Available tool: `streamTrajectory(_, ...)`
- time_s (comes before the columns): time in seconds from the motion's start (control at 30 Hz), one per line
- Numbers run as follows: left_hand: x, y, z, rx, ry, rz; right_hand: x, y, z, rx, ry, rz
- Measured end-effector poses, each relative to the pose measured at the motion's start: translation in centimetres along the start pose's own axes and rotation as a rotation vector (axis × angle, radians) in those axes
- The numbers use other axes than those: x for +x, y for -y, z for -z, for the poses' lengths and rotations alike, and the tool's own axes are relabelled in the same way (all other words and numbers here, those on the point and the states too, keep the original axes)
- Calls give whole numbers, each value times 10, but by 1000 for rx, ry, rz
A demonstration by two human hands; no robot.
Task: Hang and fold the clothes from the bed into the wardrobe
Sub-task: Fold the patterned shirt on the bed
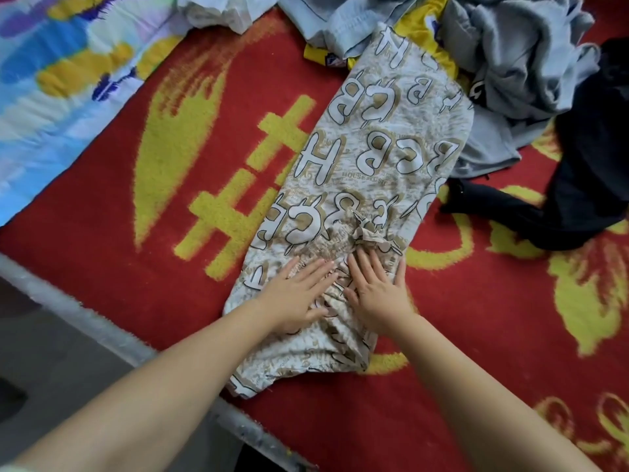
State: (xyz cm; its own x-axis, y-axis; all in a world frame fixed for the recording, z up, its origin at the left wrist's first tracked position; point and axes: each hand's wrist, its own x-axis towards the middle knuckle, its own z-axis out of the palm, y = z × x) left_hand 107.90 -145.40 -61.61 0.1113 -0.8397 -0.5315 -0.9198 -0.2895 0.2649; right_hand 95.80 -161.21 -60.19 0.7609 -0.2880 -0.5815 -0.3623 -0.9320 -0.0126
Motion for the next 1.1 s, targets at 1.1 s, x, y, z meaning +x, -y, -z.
streamTrajectory(1.1,8,75,64,-434,-646,554,-10,10,37,295,-691,-253)
